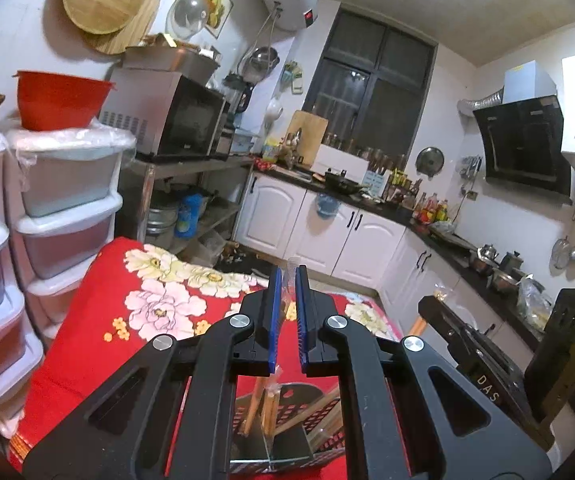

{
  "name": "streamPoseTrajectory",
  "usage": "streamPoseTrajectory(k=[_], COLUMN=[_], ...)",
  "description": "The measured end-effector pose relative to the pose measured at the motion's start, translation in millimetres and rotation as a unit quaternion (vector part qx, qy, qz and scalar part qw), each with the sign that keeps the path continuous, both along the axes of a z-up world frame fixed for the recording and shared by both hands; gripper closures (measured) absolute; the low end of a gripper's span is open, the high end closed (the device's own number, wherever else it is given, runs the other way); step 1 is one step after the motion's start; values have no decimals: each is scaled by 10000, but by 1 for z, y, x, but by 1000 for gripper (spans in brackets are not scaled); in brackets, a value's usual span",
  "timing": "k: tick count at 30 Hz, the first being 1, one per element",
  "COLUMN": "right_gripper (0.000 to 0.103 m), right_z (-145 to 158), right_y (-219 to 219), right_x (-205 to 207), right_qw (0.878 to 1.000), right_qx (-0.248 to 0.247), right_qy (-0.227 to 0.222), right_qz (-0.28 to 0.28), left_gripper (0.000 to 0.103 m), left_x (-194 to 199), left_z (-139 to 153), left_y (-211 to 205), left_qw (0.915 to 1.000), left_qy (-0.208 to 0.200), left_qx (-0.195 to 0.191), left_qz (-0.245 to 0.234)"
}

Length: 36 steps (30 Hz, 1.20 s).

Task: Organize utensils
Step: 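Lift the chopsticks in both tools and carry them above the caddy, then lower the chopsticks held in both tools into the caddy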

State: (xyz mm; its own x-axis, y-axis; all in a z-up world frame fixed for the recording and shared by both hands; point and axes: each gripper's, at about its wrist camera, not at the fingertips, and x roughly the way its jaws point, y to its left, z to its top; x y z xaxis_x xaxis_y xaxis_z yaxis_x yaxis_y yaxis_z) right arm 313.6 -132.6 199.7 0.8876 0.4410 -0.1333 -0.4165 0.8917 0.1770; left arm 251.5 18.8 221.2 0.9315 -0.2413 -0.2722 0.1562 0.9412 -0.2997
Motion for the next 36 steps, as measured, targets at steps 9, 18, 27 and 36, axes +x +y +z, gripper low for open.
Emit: streamPoseTrajectory(k=[9, 18, 27, 36], right_gripper=[98, 97, 97, 97], right_z=[-37, -62, -76, -79], right_y=[10, 15, 18, 16], right_x=[13, 15, 15, 10], right_qw=[9999, 9994, 9985, 9973], right_qx=[-32, -8, -56, -167], right_qy=[163, 333, 538, 720], right_qz=[-18, 15, 20, -38], left_gripper=[101, 101, 100, 100], left_x=[14, 22, 24, 19], left_z=[-32, -57, -69, -71], left_y=[-6, -12, -15, -12], left_qw=[9996, 9987, 9980, 9975], left_qy=[251, 478, 590, 676], left_qx=[81, 163, 210, 200], left_qz=[-24, -75, -101, -78])
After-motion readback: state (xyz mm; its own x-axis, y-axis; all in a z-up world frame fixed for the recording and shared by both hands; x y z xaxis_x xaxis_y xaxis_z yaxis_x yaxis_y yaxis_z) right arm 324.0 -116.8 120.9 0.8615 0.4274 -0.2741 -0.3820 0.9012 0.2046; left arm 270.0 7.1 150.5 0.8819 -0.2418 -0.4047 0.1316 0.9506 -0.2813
